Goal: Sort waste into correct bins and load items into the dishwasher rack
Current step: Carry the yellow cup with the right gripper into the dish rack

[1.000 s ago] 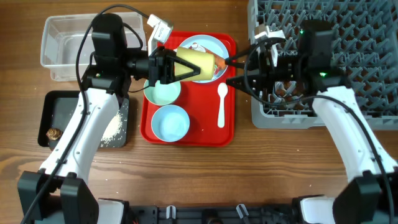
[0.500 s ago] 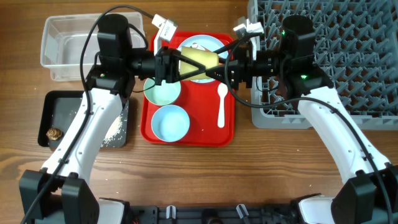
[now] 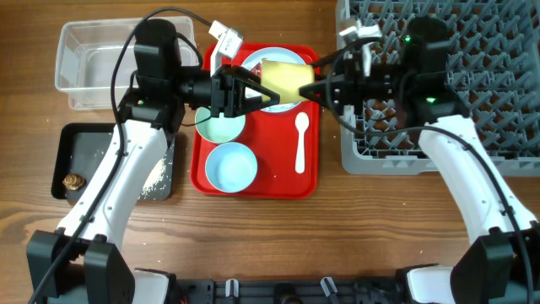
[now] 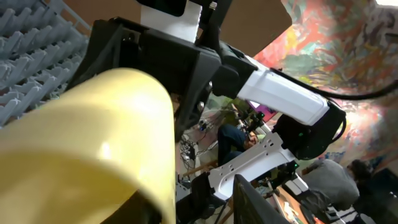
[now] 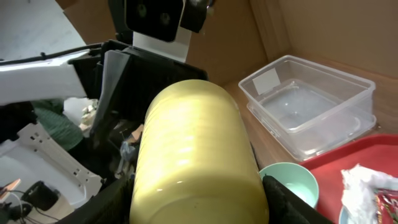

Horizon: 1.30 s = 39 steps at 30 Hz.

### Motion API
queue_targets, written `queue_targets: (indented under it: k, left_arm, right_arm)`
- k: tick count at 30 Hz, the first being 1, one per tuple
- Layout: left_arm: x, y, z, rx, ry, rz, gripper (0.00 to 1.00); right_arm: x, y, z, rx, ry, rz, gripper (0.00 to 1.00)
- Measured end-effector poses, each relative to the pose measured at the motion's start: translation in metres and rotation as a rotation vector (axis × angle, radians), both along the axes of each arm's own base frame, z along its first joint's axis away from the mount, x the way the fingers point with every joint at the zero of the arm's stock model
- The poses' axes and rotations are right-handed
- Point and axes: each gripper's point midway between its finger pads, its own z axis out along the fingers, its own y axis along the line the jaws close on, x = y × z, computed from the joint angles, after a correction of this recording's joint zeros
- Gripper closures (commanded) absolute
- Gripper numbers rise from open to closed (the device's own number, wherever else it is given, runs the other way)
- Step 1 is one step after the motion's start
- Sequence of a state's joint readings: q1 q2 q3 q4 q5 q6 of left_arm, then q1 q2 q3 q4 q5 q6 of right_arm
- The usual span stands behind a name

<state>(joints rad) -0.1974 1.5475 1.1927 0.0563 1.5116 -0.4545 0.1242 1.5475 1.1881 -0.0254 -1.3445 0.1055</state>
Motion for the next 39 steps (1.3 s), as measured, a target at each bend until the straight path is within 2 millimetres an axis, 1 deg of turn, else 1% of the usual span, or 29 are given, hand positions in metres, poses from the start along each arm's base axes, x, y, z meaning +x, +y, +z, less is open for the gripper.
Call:
queue_targets:
  k: [1, 3, 5, 6, 8, 9, 10, 11, 13, 15, 16, 17, 18, 19, 21, 22, 23, 24, 26, 28, 31, 33, 35, 37, 39]
  left_arm:
    - [0.001, 0.001, 0.000, 0.000, 0.000, 0.002, 0.65]
    - [0.003, 0.005, 0.000, -0.001, 0.000, 0.013, 0.65]
    - [0.008, 0.015, 0.001, -0.005, 0.001, 0.030, 0.66]
    - [0.010, 0.018, 0.001, -0.006, 0.001, 0.038, 0.66]
    - [0.016, 0.028, 0.001, -0.007, 0.001, 0.065, 0.67]
    - [0.018, 0.032, 0.001, -0.007, -0.001, 0.079, 0.67]
    - [0.021, 0.037, 0.001, -0.007, -0.005, 0.092, 0.66]
    - [0.024, 0.040, -0.001, -0.004, -0.001, 0.110, 0.63]
    - [0.029, 0.041, -0.009, 0.018, 0.031, 0.152, 0.60]
    - [0.037, 0.042, -0.025, 0.072, 0.104, 0.225, 0.58]
    - [0.044, 0.045, -0.040, 0.126, 0.156, 0.292, 0.55]
    - [0.048, 0.047, -0.050, 0.166, 0.182, 0.339, 0.55]
    - [0.054, 0.053, -0.067, 0.241, 0.231, 0.410, 0.54]
    - [0.056, 0.056, -0.077, 0.285, 0.255, 0.449, 0.54]
    - [0.057, 0.072, -0.111, 0.438, 0.346, 0.558, 0.54]
    - [0.057, 0.078, -0.122, 0.491, 0.367, 0.593, 0.53]
    - [0.057, 0.088, -0.136, 0.570, 0.397, 0.646, 0.53]
    - [0.057, 0.092, -0.141, 0.600, 0.401, 0.669, 0.53]
    - [0.055, 0.106, -0.157, 0.697, 0.431, 0.729, 0.52]
    - [0.054, 0.117, -0.166, 0.766, 0.438, 0.774, 0.51]
    - [0.053, 0.123, -0.171, 0.811, 0.420, 0.786, 0.51]
    - [0.052, 0.125, -0.172, 0.823, 0.409, 0.783, 0.51]
    - [0.052, 0.125, -0.172, 0.828, 0.402, 0.781, 0.51]
    - [0.052, 0.126, -0.173, 0.836, 0.401, 0.784, 0.51]
    - [0.051, 0.129, -0.175, 0.850, 0.404, 0.791, 0.51]
  right_arm:
    - [0.000, -0.005, 0.000, 0.004, 0.007, -0.001, 0.56]
    - [0.005, -0.021, -0.002, 0.008, 0.022, -0.025, 0.56]
    - [0.015, -0.047, -0.007, 0.003, 0.046, -0.098, 0.56]
    - [0.018, -0.054, -0.009, 0.002, 0.058, -0.116, 0.57]
    - [0.026, -0.077, -0.014, -0.001, 0.100, -0.187, 0.58]
    - [0.028, -0.081, -0.019, -0.009, 0.138, -0.211, 0.58]
    - [0.036, -0.104, -0.025, -0.020, 0.189, -0.298, 0.59]
    - [0.040, -0.121, -0.038, -0.045, 0.271, -0.380, 0.59]
    - [0.045, -0.147, -0.062, -0.107, 0.404, -0.521, 0.59]
    - [0.040, -0.157, -0.079, -0.185, 0.502, -0.612, 0.59]
    - [0.034, -0.164, -0.083, -0.246, 0.535, -0.676, 0.60]
    - [0.026, -0.172, -0.079, -0.304, 0.563, -0.738, 0.60]
    - [0.020, -0.182, -0.069, -0.367, 0.570, -0.813, 0.60]
    - [0.015, -0.190, -0.065, -0.415, 0.587, -0.873, 0.60]
    - [0.001, -0.215, -0.047, -0.521, 0.593, -1.055, 0.61]
    - [-0.009, -0.224, -0.051, -0.574, 0.636, -1.115, 0.60]
    - [-0.022, -0.234, -0.064, -0.658, 0.705, -1.177, 0.60]
    - [-0.027, -0.239, -0.070, -0.702, 0.734, -1.207, 0.60]
    - [-0.044, -0.246, -0.090, -0.826, 0.830, -1.240, 0.61]
    - [-0.049, -0.252, -0.108, -0.920, 0.898, -1.252, 0.60]
    - [-0.041, -0.255, -0.132, -0.986, 0.955, -1.236, 0.62]
    - [-0.032, -0.251, -0.145, -1.010, 0.963, -1.211, 0.61]
    - [-0.020, -0.240, -0.153, -1.028, 0.932, -1.184, 0.61]
    - [-0.010, -0.237, -0.160, -1.052, 0.903, -1.185, 0.61]
    - [-0.006, -0.237, -0.165, -1.067, 0.897, -1.186, 0.61]
